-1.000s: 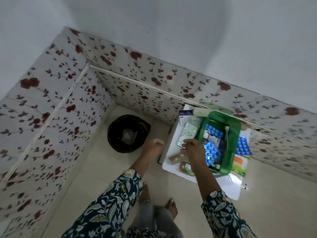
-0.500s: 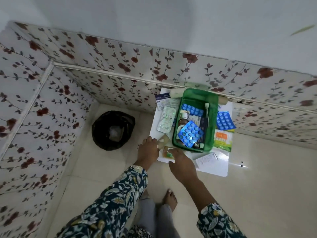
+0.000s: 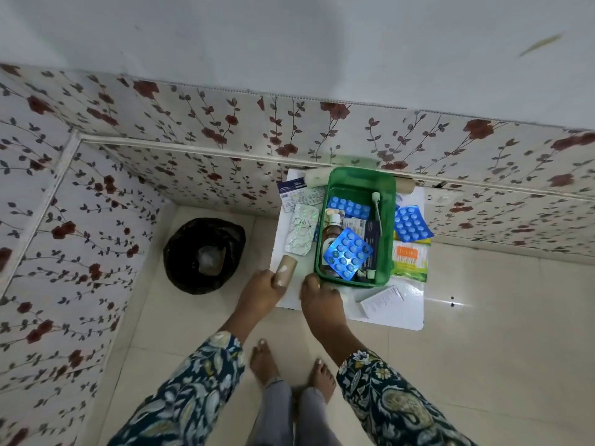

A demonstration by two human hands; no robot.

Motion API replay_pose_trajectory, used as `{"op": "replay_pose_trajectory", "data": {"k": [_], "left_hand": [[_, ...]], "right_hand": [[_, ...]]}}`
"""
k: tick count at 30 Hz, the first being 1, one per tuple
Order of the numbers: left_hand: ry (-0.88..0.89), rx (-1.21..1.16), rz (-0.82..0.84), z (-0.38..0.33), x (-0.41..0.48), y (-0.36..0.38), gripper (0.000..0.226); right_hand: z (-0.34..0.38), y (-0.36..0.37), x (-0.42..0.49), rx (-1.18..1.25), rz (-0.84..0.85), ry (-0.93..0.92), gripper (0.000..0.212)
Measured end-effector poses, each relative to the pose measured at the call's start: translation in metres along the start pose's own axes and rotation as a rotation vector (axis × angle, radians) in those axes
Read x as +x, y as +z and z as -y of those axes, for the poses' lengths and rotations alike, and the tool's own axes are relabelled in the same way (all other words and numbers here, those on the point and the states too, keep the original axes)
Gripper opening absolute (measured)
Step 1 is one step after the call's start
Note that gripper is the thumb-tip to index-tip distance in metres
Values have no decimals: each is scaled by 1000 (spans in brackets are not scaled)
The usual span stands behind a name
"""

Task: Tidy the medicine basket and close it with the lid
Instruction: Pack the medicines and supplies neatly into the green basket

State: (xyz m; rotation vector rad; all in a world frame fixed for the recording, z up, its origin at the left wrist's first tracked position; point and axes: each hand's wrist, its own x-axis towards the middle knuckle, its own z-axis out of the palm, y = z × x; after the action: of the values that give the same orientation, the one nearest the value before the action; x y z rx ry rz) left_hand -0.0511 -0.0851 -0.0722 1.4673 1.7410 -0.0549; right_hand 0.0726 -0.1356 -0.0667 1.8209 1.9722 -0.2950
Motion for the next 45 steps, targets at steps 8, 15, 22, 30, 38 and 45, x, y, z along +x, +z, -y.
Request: {"op": "replay_pose_trajectory", "data": {"k": [8,15,22,30,38,45], "left_hand": [[-85,-370,55,-42,-22,-43,10],[24,-172,31,-138,-13,-29,28],[33,154,-66,-170,10,7,32],[264,346,-122,-171,2,16,31],[863,771,-154,-187,-13,66,11],[876,1008,-169,-157,-36,109,46]], "right_hand": [[-18,-52,-33,639,-9,115,48],[-103,-86,-2,914,-154,576,48],[-107,-67,45,705,-23,587,38],[-143,-34,4,999,-257,868,28],[-197,26,9,1147,-43,978,43],[-203,41,30,1214,52,933,67]]}}
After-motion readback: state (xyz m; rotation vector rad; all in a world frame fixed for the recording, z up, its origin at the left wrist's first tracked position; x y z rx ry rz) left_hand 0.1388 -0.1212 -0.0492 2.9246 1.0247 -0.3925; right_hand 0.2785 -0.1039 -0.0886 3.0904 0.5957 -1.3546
